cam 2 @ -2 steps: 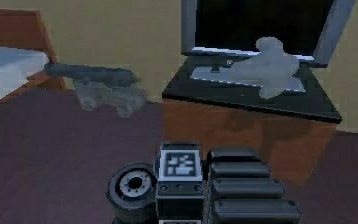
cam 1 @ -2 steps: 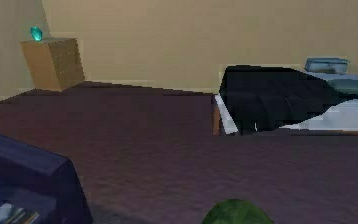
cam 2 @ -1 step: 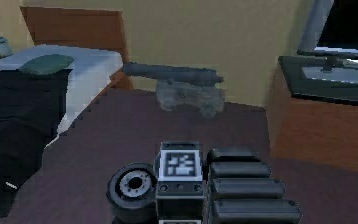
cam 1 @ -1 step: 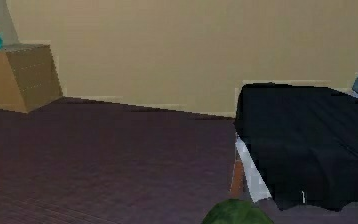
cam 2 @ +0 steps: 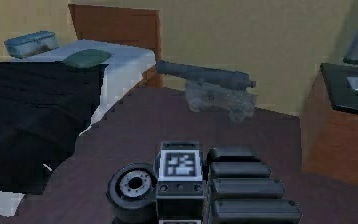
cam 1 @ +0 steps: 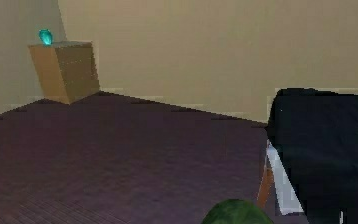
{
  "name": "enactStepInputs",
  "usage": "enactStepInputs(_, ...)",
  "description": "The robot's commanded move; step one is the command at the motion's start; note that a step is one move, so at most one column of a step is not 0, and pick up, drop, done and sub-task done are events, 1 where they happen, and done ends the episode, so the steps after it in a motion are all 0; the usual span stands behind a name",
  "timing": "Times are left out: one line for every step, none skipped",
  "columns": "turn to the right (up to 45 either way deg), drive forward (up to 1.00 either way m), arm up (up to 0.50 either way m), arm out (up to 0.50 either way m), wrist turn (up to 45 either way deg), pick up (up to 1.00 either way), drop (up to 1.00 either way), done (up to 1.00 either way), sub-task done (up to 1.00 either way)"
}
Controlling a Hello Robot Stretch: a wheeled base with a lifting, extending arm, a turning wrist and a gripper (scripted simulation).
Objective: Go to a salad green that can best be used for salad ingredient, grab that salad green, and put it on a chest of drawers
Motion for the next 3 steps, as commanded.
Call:
enactStepInputs(0.0,0.05,0.0,0.0,0.0,0.0,0.0,0.0,0.0)
enactStepInputs(-18.0,0.0,0.0,0.0,0.0,0.0,0.0,0.0,0.0)
enactStepInputs(0.0,0.45,0.0,0.0,0.0,0.0,0.0,0.0,0.0)
